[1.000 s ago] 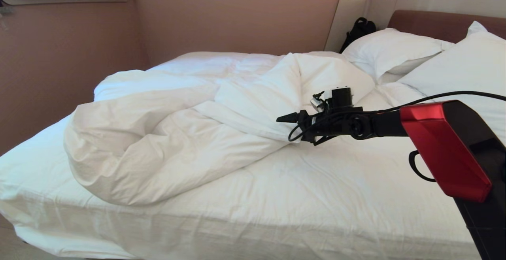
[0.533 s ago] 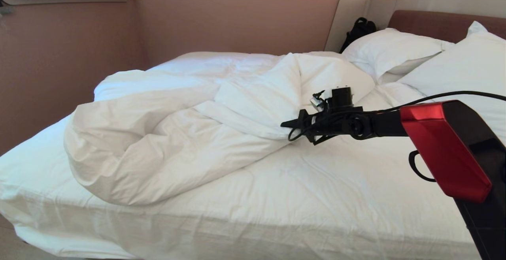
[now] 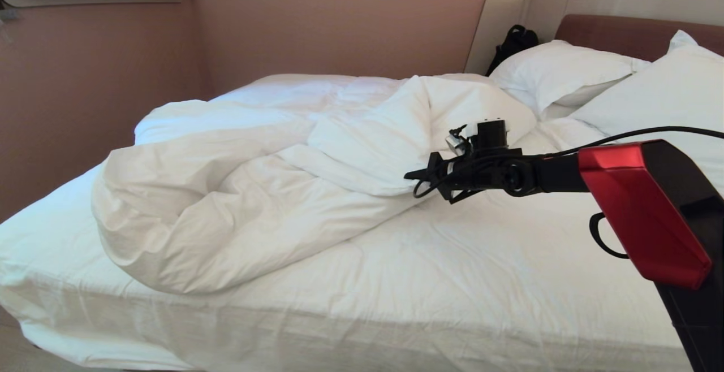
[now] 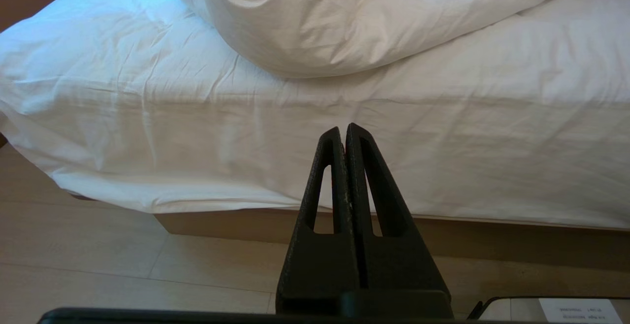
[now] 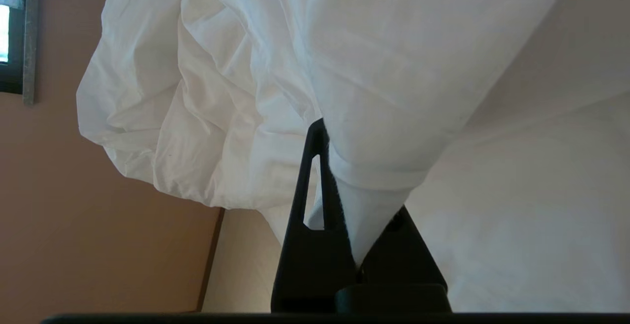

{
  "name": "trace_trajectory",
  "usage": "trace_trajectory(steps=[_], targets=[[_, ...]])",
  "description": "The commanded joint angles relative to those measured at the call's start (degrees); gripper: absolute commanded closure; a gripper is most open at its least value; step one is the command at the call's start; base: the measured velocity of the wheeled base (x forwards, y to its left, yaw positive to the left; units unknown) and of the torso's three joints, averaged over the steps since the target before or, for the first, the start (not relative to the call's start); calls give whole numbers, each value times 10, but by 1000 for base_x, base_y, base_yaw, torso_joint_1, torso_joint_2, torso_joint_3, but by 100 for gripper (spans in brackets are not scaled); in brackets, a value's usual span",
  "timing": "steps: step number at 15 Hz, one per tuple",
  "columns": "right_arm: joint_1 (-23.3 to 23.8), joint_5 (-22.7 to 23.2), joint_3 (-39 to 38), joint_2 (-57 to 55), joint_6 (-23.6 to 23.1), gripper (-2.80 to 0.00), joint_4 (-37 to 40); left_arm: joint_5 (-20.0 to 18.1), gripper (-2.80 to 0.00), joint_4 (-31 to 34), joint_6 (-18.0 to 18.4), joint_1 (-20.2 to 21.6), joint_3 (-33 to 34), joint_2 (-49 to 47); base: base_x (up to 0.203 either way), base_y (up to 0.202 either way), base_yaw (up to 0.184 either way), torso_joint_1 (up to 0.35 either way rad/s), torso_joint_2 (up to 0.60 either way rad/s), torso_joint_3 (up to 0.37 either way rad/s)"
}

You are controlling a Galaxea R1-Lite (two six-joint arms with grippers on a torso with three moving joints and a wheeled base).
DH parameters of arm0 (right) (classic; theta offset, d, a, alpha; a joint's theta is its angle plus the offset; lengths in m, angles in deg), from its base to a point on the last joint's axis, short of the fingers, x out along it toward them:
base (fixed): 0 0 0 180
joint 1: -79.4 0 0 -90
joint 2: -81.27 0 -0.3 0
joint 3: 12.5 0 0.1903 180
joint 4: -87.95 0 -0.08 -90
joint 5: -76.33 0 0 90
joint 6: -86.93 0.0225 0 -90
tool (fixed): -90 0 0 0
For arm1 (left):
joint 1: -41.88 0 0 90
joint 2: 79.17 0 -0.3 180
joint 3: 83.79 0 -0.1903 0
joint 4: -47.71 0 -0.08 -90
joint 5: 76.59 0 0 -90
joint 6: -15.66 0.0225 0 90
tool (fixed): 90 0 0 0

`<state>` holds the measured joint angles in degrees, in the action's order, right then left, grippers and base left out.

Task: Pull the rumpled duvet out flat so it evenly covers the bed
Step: Flatten the corners of the folded blanket

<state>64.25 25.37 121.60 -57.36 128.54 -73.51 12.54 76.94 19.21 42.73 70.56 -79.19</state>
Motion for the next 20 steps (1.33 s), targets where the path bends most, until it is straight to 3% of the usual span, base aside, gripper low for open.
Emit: trace_trajectory(steps=[1,13,20], targets=[[0,2,0,12,3,0,3,0,0,0,0,0,0,-1,0,0,0,0,0,0],[12,-5,-3,87,3,0,75,0,0,0,0,0,0,-1,0,0,0,0,0,0],[65,-11,-9,142,-3,0,187,0,0,0,0,0,0,-1,0,0,0,0,0,0]])
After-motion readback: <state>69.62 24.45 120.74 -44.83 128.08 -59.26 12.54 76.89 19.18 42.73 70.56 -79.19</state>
